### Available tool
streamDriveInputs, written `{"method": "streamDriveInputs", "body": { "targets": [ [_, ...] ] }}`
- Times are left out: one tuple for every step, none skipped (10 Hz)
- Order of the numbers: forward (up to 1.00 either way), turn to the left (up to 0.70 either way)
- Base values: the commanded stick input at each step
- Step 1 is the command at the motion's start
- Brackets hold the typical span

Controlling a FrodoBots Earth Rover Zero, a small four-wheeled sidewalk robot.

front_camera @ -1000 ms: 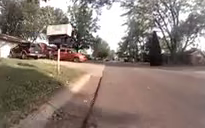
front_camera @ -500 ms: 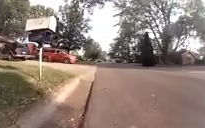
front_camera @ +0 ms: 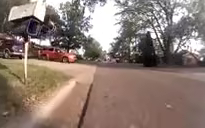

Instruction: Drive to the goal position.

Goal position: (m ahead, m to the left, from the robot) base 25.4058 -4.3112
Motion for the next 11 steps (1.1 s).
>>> {"method": "streamDriveInputs", "body": {
  "targets": [
    [1.00,0.00],
    [1.00,0.00],
    [1.00,0.00],
    [1.00,0.00],
    [1.00,0.00],
    [1.00,0.00],
    [1.00,0.00],
    [1.00,0.00],
    [1.00,0.00],
    [1.00,-0.05],
    [1.00,-0.39]
  ]
}}
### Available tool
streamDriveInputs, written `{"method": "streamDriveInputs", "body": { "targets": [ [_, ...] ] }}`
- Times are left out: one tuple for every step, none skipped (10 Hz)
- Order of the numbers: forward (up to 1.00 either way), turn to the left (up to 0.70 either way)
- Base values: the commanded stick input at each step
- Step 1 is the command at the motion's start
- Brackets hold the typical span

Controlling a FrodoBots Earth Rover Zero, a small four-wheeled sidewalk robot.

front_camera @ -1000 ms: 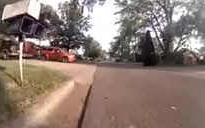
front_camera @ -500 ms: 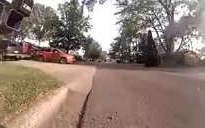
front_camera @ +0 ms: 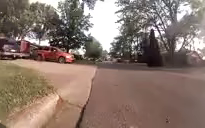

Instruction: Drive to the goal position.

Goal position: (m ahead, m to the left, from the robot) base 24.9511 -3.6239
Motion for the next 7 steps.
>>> {"method": "streamDriveInputs", "body": {
  "targets": [
    [1.00,-0.39],
    [1.00,-0.25],
    [1.00,-0.02],
    [1.00,0.00],
    [1.00,0.00],
    [1.00,0.00],
    [1.00,0.00]
  ]
}}
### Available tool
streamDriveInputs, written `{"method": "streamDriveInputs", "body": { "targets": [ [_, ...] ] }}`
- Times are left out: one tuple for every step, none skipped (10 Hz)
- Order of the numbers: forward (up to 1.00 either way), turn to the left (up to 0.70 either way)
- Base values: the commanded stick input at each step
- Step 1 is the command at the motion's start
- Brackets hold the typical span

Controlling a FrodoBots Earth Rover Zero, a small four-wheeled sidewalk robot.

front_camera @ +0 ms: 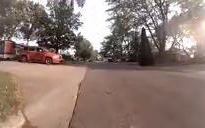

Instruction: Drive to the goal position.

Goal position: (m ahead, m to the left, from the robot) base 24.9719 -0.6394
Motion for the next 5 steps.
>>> {"method": "streamDriveInputs", "body": {
  "targets": [
    [1.00,0.00],
    [1.00,0.00],
    [1.00,0.00],
    [1.00,0.00],
    [1.00,0.00]
  ]
}}
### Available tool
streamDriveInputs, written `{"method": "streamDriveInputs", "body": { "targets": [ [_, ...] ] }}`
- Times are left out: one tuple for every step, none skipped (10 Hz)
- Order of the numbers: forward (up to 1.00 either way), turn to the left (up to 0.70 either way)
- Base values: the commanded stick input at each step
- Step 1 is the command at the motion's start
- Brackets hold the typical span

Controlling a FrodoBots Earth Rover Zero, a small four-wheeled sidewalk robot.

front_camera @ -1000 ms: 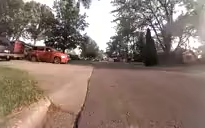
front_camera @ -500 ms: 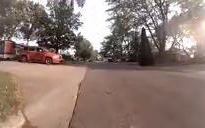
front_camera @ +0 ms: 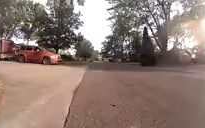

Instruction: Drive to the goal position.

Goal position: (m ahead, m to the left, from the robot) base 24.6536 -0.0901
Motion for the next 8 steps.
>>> {"method": "streamDriveInputs", "body": {
  "targets": [
    [1.00,0.00],
    [1.00,0.00],
    [1.00,0.00],
    [1.00,0.00],
    [1.00,0.02],
    [1.00,0.36],
    [1.00,0.22],
    [1.00,0.12]
  ]
}}
